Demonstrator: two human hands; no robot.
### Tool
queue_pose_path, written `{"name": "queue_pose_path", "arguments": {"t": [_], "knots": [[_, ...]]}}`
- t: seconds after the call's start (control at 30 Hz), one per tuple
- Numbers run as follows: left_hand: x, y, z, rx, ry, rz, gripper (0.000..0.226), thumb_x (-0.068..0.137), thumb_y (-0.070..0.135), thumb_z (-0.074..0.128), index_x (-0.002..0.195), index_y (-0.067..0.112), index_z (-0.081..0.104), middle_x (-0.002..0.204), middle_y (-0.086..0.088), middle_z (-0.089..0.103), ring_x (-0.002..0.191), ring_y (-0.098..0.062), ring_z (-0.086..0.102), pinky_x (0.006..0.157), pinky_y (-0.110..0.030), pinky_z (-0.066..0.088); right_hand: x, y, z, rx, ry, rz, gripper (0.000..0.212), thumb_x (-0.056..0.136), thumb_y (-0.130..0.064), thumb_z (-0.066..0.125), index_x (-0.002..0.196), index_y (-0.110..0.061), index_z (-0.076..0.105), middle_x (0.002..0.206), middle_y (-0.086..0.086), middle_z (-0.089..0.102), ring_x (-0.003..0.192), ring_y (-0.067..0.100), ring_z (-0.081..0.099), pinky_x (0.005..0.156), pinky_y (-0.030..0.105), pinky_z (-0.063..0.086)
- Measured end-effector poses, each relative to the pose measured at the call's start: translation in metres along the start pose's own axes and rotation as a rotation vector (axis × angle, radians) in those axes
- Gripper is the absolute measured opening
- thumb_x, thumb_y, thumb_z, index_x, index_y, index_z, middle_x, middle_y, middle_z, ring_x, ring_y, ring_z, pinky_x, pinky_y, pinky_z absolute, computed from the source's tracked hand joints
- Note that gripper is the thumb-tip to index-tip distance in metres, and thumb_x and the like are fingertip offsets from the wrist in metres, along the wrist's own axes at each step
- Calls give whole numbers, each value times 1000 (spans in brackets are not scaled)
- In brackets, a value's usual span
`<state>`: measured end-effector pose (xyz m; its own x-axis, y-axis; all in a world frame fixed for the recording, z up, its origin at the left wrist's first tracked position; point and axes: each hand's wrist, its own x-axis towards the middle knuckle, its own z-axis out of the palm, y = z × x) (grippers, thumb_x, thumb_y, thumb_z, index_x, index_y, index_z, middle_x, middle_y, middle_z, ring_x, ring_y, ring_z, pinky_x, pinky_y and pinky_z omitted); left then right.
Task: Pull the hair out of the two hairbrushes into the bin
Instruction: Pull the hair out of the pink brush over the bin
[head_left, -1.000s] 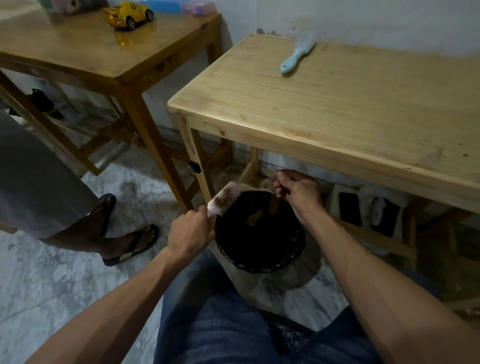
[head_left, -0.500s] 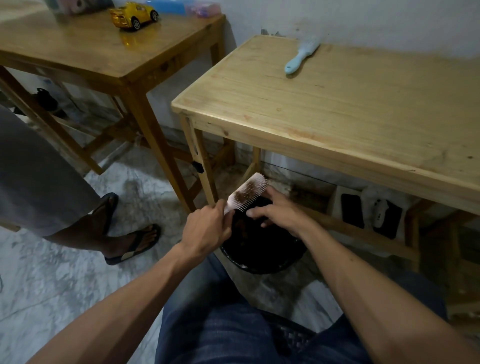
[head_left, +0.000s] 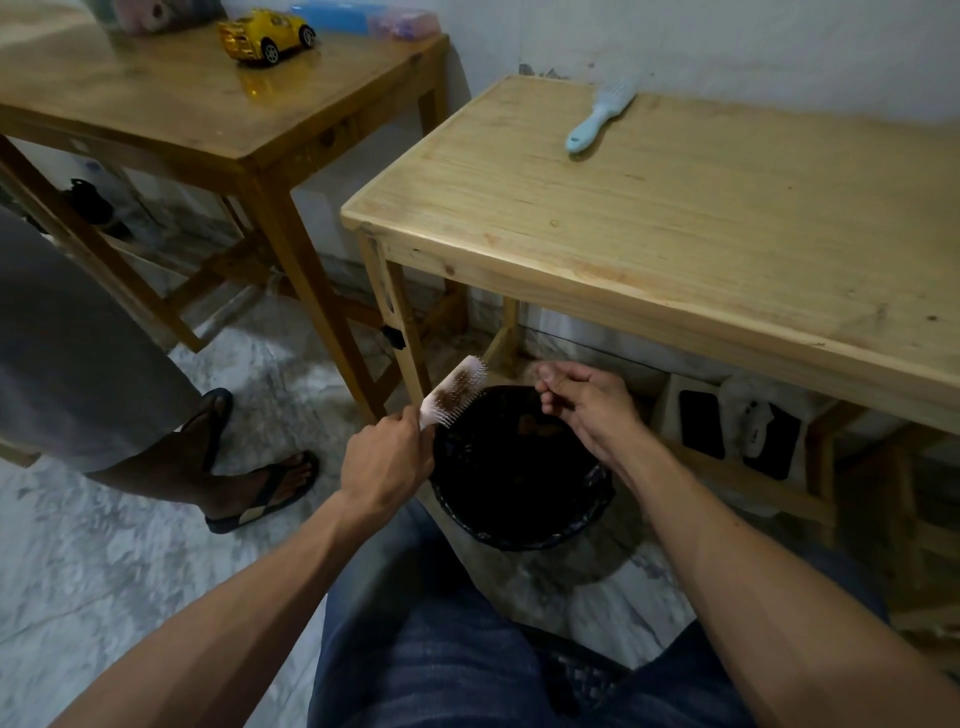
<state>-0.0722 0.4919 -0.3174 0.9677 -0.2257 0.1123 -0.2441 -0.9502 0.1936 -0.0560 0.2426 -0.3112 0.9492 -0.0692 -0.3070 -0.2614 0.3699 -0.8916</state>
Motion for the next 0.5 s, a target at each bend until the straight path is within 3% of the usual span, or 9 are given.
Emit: {"name": "queue_pose_path", "arguments": {"t": [0.2,0.3,0.37,0.43,0.5], "knots": [[-1,-1,-2,7,-16,-41,35,104,37,44,125,12,57,96,-8,71,72,-27,68,60,-35,51,5,7,-1,-45,86,6,10,93,-3,66,93,-8,75,74,5,71,64,10,62,58,17,55],[2,4,-5,-11,-3,-16,36,103,38,44,123,12,58,98,-8,72,74,-29,69,63,-39,55,7,17,1,-403,86,104,20,96,-11,65,116,-9,70,97,5,68,72,14,64,58,20,57],[3,8,-6,-13,9,4,35,103,39,44,122,13,59,97,-8,72,72,-29,69,60,-38,54,5,20,6,-607,81,103,34,94,-22,68,128,-21,63,113,-1,62,74,14,67,57,24,56],[4,14,-6,-15,21,15,34,103,38,44,119,13,59,95,-7,72,72,-29,68,58,-35,49,3,18,15,-586,130,-9,28,90,-29,73,116,-22,68,105,-2,68,68,12,66,55,24,54],[3,21,-7,-15,27,32,33,103,38,45,118,14,60,96,-8,72,74,-30,70,60,-36,50,1,14,26,-552,120,-57,19,85,-34,78,98,-20,74,83,-1,71,58,9,61,49,21,51]]}}
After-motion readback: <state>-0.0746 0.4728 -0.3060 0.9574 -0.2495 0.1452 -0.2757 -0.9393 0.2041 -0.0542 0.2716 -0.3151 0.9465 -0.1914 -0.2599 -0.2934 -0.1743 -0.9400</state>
